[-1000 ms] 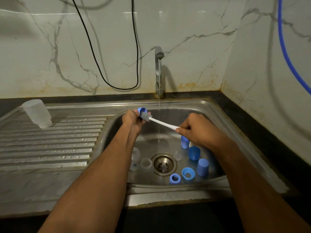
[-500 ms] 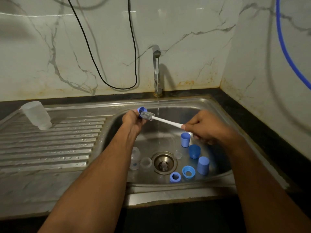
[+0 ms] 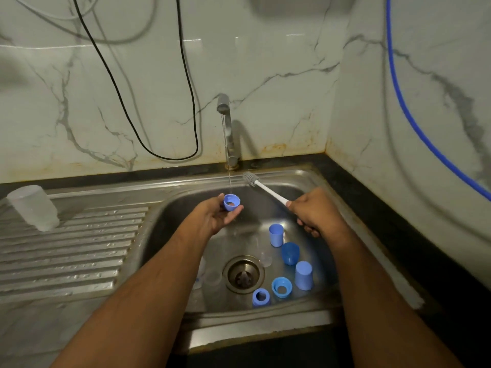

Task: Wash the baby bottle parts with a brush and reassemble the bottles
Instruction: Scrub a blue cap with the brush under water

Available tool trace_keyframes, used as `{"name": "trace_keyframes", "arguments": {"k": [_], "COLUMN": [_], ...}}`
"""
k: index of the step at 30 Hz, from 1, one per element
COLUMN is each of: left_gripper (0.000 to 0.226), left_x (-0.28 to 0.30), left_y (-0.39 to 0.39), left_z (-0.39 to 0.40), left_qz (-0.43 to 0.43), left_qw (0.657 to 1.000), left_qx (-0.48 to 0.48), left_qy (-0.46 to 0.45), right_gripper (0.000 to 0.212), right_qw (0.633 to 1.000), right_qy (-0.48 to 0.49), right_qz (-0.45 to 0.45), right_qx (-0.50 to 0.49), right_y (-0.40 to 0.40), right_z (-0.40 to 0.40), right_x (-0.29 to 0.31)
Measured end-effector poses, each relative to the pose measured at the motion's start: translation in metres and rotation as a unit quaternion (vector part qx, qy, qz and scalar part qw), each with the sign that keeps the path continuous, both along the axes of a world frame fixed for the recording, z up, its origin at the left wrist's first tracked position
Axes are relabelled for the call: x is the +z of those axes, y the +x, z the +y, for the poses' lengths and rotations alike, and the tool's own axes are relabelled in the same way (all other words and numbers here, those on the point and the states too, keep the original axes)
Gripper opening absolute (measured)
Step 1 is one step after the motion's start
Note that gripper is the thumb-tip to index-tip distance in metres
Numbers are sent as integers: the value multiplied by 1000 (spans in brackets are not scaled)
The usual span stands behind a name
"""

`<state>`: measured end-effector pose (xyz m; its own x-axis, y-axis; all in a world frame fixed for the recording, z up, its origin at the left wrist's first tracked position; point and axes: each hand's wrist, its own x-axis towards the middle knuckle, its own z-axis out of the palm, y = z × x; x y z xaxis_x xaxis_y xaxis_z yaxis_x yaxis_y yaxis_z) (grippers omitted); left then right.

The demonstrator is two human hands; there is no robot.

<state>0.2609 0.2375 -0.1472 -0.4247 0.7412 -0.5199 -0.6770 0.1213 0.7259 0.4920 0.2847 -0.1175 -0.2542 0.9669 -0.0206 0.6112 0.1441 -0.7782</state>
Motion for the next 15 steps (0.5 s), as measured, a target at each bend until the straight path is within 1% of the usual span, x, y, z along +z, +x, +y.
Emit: {"name": "trace_keyframes", "arguments": {"k": [3,7,11,15], "left_gripper": [36,26,37,39], "left_x": [2,-5,-14,-13], "left_y": [5,3,-10,-15], "left_z": [1,0,-1,3], "left_qz": [7,-11,-35,-43], "left_qw": [1000,1000,999,999], "left_qx": [0,5,23,21], "left_qy": [-12,-18,-6,13], "right_gripper": [38,37,37,37], "right_qw": [1000,999,998,997], "right_qy": [9,21,36,46], "right_qz": [-14,-28,-52,-60], "right_qx": [9,7,13,14], "right_y": [-4,-9,-11,-14], "right_z": [2,5,6,5], "right_x": [1,0,-2,-4]}}
